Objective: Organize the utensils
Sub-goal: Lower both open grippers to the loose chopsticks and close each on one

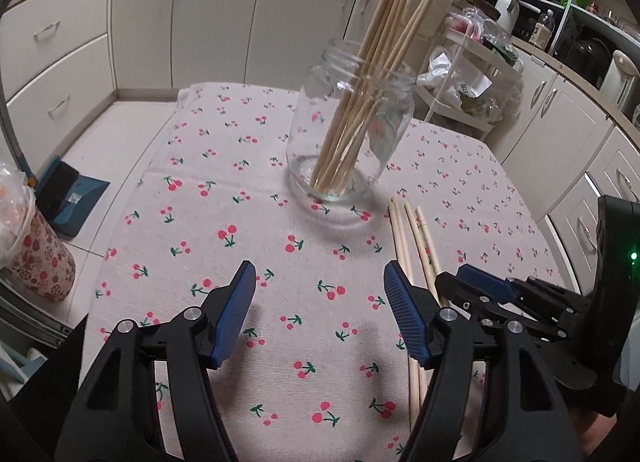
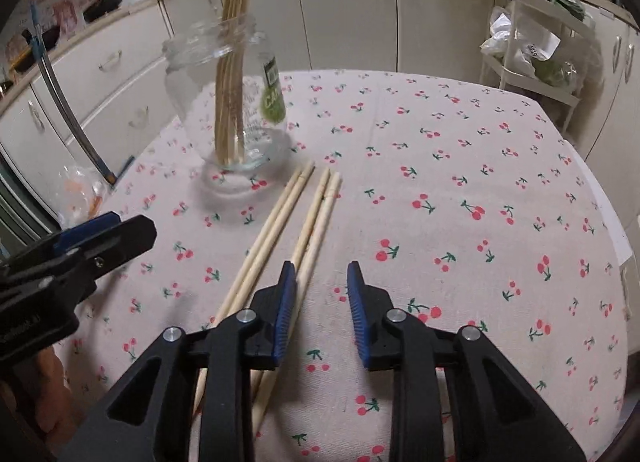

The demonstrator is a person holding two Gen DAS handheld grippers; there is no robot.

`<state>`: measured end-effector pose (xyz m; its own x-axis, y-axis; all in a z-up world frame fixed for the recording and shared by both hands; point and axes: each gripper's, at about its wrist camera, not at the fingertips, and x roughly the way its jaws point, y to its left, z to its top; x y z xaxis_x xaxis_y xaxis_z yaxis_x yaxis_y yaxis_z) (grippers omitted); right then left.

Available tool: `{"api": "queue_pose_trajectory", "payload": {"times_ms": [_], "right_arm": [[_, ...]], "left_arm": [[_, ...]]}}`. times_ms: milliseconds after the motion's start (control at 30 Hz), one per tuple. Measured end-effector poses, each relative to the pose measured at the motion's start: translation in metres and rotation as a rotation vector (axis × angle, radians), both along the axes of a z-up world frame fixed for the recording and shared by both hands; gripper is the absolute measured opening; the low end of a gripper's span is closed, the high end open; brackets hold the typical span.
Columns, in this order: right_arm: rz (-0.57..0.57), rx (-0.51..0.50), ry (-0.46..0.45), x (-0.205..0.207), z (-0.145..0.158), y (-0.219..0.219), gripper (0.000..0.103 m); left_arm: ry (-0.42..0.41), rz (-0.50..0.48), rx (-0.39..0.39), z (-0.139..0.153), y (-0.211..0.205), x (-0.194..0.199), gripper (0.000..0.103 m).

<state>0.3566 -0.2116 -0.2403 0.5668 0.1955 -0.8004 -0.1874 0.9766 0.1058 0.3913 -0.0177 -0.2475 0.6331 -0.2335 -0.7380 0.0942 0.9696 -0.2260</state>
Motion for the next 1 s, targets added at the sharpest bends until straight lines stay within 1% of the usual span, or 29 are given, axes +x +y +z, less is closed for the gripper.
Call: {"api": "queue_pose_trajectory", "payload": {"times_ms": [67,133,233,267,367,467,600,867,900,933,1000], "right_arm": [[0.016,-0.018,0.002,0.001,-0.001,0.002,0.027],[0.018,-0.025,0.012,0.002,0.000,-0.002,0.025],[0.006,-0.022,0.025,0.002,0.000,-0.013,0.014],[0.004,-0.022,0.027,0.002,0.001,-0.016,0.007],[0.002,-0.004,0.042,-0.001,0.001,-0.027,0.007],[0.005,0.015,0.047,-0.004,0.001,-0.035,0.007],[-0.002,0.078,0.060,-0.004,-0.001,-0.043,0.007],[0.007,0.121,0.057,-0.005,-0.002,-0.049,0.006],[0.008,0.124,0.057,-0.005,-0.002,-0.049,0.006],[0.009,0.126,0.058,-0.005,-0.002,-0.050,0.006],[0.012,0.130,0.057,-0.007,-0.002,-0.051,0.006]], "left_arm": [[0.008,-0.004,0.003,-0.002,-0.002,0.002,0.063],[0.014,-0.011,0.005,-0.003,-0.006,0.003,0.063],[0.025,-0.033,0.028,-0.003,-0.014,0.008,0.063],[0.029,-0.045,0.038,-0.004,-0.019,0.010,0.063],[0.039,-0.072,0.066,-0.007,-0.032,0.015,0.063],[0.050,-0.083,0.113,-0.011,-0.047,0.023,0.063],[0.091,-0.077,0.123,-0.020,-0.051,0.030,0.063],[0.087,-0.086,0.212,-0.023,-0.065,0.031,0.063],[0.088,-0.085,0.233,-0.024,-0.068,0.031,0.063],[0.083,-0.085,0.265,-0.025,-0.072,0.030,0.060],[0.075,-0.068,0.293,-0.024,-0.074,0.026,0.053]]}}
